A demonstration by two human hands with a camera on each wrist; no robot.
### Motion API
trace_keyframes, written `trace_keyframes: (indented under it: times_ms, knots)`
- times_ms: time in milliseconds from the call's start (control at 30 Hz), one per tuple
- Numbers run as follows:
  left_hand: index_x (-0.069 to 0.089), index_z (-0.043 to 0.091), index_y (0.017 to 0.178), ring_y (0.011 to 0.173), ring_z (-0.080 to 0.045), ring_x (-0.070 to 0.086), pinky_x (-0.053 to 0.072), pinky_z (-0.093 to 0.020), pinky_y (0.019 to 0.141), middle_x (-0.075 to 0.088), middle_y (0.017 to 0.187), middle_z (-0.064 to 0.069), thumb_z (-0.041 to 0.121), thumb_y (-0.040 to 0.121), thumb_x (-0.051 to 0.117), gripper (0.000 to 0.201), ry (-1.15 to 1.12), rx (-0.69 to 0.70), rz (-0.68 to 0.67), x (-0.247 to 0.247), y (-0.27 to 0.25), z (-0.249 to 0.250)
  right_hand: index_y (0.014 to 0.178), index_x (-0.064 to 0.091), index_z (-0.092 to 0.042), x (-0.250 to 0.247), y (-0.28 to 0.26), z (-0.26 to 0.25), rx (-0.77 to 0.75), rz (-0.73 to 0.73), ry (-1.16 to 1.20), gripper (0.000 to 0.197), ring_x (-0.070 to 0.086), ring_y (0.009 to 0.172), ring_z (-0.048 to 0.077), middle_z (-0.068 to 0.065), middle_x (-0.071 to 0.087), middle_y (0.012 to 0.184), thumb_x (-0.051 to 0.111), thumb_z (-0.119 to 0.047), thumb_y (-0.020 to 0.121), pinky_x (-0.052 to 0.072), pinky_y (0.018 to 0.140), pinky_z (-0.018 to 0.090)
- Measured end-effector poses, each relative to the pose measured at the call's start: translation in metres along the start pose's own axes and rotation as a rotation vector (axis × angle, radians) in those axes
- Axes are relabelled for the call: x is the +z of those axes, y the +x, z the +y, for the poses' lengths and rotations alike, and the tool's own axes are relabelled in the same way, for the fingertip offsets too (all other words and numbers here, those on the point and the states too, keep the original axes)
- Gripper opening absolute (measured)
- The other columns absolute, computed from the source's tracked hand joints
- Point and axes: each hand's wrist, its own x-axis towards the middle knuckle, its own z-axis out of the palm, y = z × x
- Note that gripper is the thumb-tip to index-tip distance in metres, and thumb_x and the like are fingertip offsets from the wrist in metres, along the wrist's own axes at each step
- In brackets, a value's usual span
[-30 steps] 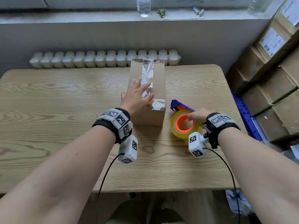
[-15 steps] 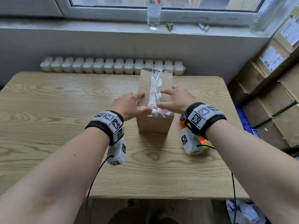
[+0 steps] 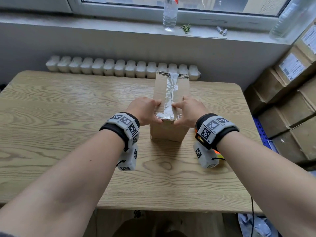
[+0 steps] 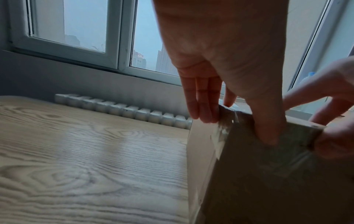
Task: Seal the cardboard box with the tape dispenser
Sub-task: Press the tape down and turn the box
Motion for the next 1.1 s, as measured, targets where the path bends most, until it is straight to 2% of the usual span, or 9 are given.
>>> trace_keyframes:
  times_ms: [67, 233, 333, 633, 733, 800, 833, 967, 1100]
  knots:
    - [0.052, 0.019, 0.133, 0.104, -0.021, 0.059, 0.049, -0.033, 0.085, 0.067, 0.115, -0.003, 0.044, 0.077, 0.068, 0.063, -0.015, 0.003, -0.001, 0.0, 0.0, -0.001, 0.136, 0.05, -0.027, -0.001, 0.001, 0.001, -0.013, -0.022, -0.018, 0.068, 0.046, 0.125, 0.028, 0.01, 0.042, 0.139, 0.073, -0.033, 0.073, 0.04, 0.1, 0.035]
    - [0.048, 0.018, 0.138, 0.11, -0.023, 0.056, 0.044, -0.03, 0.086, 0.065, 0.117, -0.005, 0.033, 0.08, 0.068, 0.063, -0.034, 0.024, -0.028, -0.001, 0.0, -0.003, 0.141, 0.043, -0.031, -0.004, 0.002, 0.009, -0.009, -0.085, -0.025, 0.077, 0.037, 0.137, 0.026, 0.007, 0.022, 0.158, 0.072, -0.013, 0.072, 0.04, 0.103, 0.034]
    - [0.045, 0.019, 0.141, 0.108, -0.022, 0.056, 0.043, -0.027, 0.082, 0.065, 0.114, -0.005, 0.026, 0.081, 0.067, 0.064, -0.052, 0.029, -0.041, 0.0, -0.001, -0.003, 0.142, 0.043, -0.031, -0.005, 0.001, 0.013, -0.015, -0.106, -0.026, 0.079, 0.035, 0.137, 0.027, 0.003, 0.022, 0.158, 0.072, -0.009, 0.072, 0.04, 0.103, 0.033]
    - [0.032, 0.018, 0.148, 0.113, -0.024, 0.055, 0.045, -0.029, 0.089, 0.063, 0.12, -0.007, 0.013, 0.079, 0.069, 0.079, -0.058, 0.026, -0.09, -0.001, -0.004, -0.001, 0.147, 0.033, -0.031, -0.006, -0.005, 0.021, -0.055, -0.163, -0.051, 0.085, 0.029, 0.141, 0.025, 0.001, 0.013, 0.16, 0.07, -0.005, 0.075, 0.038, 0.103, 0.032]
    - [0.025, 0.02, 0.15, 0.113, -0.025, 0.056, 0.046, -0.031, 0.089, 0.063, 0.121, -0.007, 0.006, 0.072, 0.077, 0.095, -0.058, 0.026, -0.181, -0.003, -0.004, -0.004, 0.148, 0.026, -0.036, -0.013, -0.009, 0.028, -0.067, -0.253, -0.033, 0.094, 0.037, 0.136, 0.022, -0.006, 0.007, 0.161, 0.063, 0.007, 0.074, 0.047, 0.083, 0.026]
    - [0.023, 0.023, 0.151, 0.112, -0.025, 0.057, 0.048, -0.032, 0.09, 0.063, 0.121, -0.008, -0.002, 0.074, 0.072, 0.094, -0.042, 0.023, -0.176, -0.003, -0.005, -0.005, 0.146, 0.028, -0.042, -0.013, -0.011, 0.032, -0.066, -0.242, -0.001, 0.095, 0.043, 0.132, 0.02, -0.011, 0.011, 0.16, 0.053, 0.015, 0.074, 0.046, 0.067, 0.02]
    - [0.024, 0.023, 0.151, 0.113, -0.024, 0.057, 0.048, -0.032, 0.091, 0.063, 0.122, -0.008, -0.001, 0.077, 0.07, 0.09, -0.028, 0.026, -0.151, -0.001, -0.005, -0.004, 0.145, 0.03, -0.043, -0.012, -0.011, 0.034, -0.07, -0.222, 0.006, 0.095, 0.044, 0.131, 0.02, -0.012, 0.013, 0.159, 0.052, 0.016, 0.074, 0.046, 0.064, 0.018]
    - [0.03, 0.02, 0.149, 0.12, -0.024, 0.052, 0.043, -0.032, 0.095, 0.06, 0.129, -0.005, 0.017, 0.081, 0.071, 0.08, -0.014, 0.038, -0.077, 0.002, -0.005, -0.001, 0.145, 0.034, -0.039, -0.005, -0.011, 0.034, -0.092, -0.163, -0.013, 0.093, 0.046, 0.129, 0.021, -0.008, 0.018, 0.159, 0.072, 0.003, 0.071, 0.048, 0.087, 0.028]
    - [0.035, 0.018, 0.147, 0.117, -0.023, 0.053, 0.043, -0.03, 0.093, 0.062, 0.123, -0.006, 0.017, 0.083, 0.068, 0.072, 0.012, 0.051, -0.032, 0.002, -0.006, 0.0, 0.143, 0.037, -0.038, -0.002, -0.011, 0.034, -0.099, -0.097, -0.013, 0.086, 0.042, 0.132, 0.021, -0.006, 0.023, 0.158, 0.075, -0.007, 0.072, 0.042, 0.1, 0.033]
